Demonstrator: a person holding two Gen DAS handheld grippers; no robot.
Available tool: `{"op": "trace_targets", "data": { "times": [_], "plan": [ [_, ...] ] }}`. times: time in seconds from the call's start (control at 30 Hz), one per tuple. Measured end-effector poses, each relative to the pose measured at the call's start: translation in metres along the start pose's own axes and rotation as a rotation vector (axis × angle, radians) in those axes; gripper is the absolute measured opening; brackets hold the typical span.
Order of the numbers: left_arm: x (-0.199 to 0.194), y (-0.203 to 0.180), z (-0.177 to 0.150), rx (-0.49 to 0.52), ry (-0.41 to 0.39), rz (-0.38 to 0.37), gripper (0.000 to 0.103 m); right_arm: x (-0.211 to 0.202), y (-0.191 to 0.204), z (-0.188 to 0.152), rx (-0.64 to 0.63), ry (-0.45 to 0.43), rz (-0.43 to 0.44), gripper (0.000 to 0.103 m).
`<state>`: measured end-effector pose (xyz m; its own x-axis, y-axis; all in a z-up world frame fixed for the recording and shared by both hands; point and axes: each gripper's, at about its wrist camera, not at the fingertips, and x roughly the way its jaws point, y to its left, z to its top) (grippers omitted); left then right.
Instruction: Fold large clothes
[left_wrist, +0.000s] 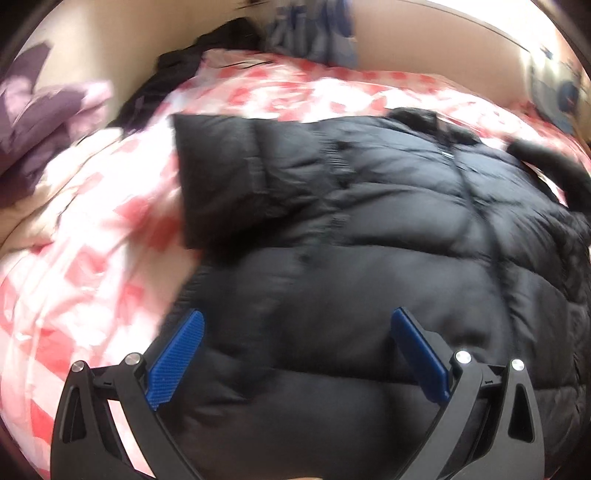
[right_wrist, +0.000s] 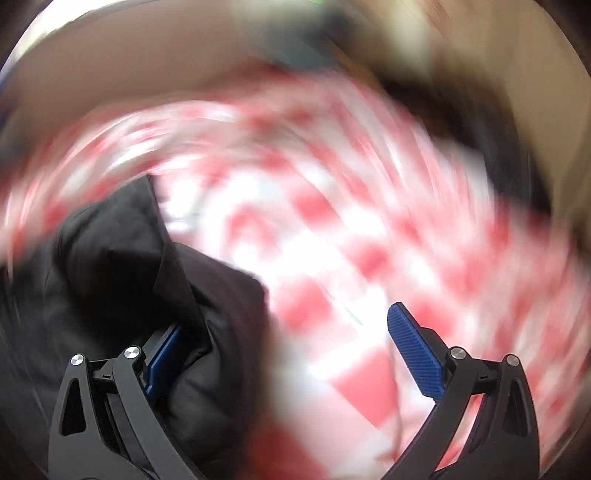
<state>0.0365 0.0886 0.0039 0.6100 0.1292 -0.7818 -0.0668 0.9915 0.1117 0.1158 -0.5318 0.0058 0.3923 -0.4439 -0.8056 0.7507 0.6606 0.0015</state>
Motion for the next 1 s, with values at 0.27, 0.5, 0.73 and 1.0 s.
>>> {"op": "trace_targets", "data": {
  "times": [0.27,0.5,0.73,1.0],
  "plan": [
    [0.032,0.096,-0.009,-0.186,0.141,-0.021,0.098,-0.056,-0.098,-0.081,-0.143,0.097,0.473,0.096],
    [0.038,0.125,-0.048,-0.234,0.252,-0.126,0.098,-0.089,-0.063,-0.196,-0.41,0.349,0.769,0.096],
    [0.039,0.145,-0.079,-0.252,0.302,-0.089,0.098,-0.094,-0.063,-0.233,-0.358,0.532,0.98,0.096],
    [0.017,0.107,-0.1,-0.186,0.365,-0.297,0.071,-0.118,-0.049,-0.249,-0.345,0.548,1.153,0.012]
  ]
}}
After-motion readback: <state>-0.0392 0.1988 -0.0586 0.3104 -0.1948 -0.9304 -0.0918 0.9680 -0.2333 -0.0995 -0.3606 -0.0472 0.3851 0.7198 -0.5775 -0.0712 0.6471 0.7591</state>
